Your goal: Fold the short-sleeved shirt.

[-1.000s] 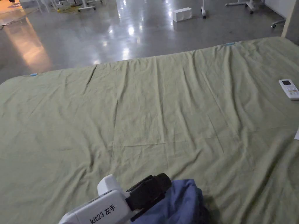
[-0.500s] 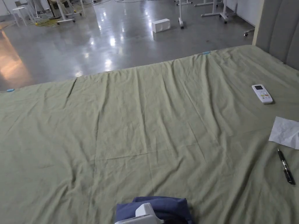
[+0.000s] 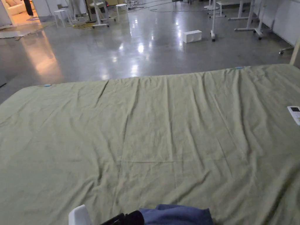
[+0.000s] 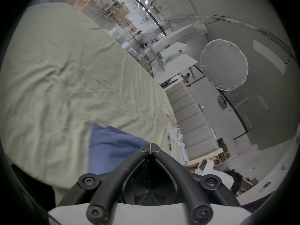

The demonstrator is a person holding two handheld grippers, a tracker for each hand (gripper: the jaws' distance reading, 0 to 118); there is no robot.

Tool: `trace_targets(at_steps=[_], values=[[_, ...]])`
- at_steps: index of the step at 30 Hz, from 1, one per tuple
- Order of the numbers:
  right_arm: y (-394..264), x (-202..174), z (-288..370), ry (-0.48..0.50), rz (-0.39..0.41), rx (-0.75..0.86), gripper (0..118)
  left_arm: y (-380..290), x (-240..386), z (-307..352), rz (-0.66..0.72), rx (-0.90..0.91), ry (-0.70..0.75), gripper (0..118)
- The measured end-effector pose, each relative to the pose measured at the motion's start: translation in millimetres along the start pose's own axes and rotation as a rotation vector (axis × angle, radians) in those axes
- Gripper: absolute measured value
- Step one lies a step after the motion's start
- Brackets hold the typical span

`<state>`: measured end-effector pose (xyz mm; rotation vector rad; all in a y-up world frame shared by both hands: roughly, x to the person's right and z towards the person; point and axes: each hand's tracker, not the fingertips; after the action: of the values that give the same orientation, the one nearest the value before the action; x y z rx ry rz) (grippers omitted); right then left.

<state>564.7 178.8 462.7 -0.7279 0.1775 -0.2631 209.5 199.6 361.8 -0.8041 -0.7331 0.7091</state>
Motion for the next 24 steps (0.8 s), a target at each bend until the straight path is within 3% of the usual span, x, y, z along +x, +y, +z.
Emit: trace_targets(at_steps=[2,3,5,6,7,8,9,10,12,13,15,21,24], values=[[14.6,1.7,-31.0,0.030,-0.041,-0.034,0,-5.0,-12.4,11.1,0.007,0.011,0.029,0],[17.4,5.6,-52.3,-0.006,-0.059,-0.087,0,-6.8,-19.7,16.9,0.020,0.018,0.032,0],[12.4,16.2,-92.7,-0.110,-0.025,-0.273,0,-11.5,-28.6,20.9,0.051,0.043,0.058,0],[0.4,22.0,-115.7,-0.163,0.016,-0.442,0,-13.0,-34.0,21.9,0.074,0.060,0.083,1],[-11.9,28.2,-124.1,-0.108,0.047,-0.386,0,-14.2,-39.9,21.5,0.091,0.064,0.096,5],[-9.9,31.2,-115.6,-0.077,0.021,-0.258,0,-14.8,-45.3,20.2,0.109,0.063,0.096,15],[-5.7,33.8,-106.3,-0.073,-0.068,-0.293,0,-14.6,-52.5,16.1,0.133,0.056,0.088,29],[-3.9,35.1,-103.6,-0.072,-0.101,-0.293,0,-14.8,-58.4,11.2,0.149,0.040,0.075,59],[-9.3,36.2,-100.9,-0.064,-0.068,-0.288,0,-15.3,-70.1,-6.8,0.158,-0.012,0.038,101],[-9.2,38.4,-102.1,-0.059,-0.079,-0.286,0,-15.1,-77.0,-17.5,0.159,-0.034,0.031,111],[-6.3,43.3,-100.9,-0.044,-0.152,-0.291,0,-14.1,-84.6,-40.4,0.150,-0.102,0.016,111],[-12.4,47.1,-99.6,-0.023,-0.154,-0.273,0,-14.0,-106.1,-106.1,0.125,-0.283,-0.080,111],[-17.4,49.4,-98.1,-0.010,-0.158,-0.252,0,-17.9,-103.7,-123.6,0.084,-0.332,-0.047,110]])
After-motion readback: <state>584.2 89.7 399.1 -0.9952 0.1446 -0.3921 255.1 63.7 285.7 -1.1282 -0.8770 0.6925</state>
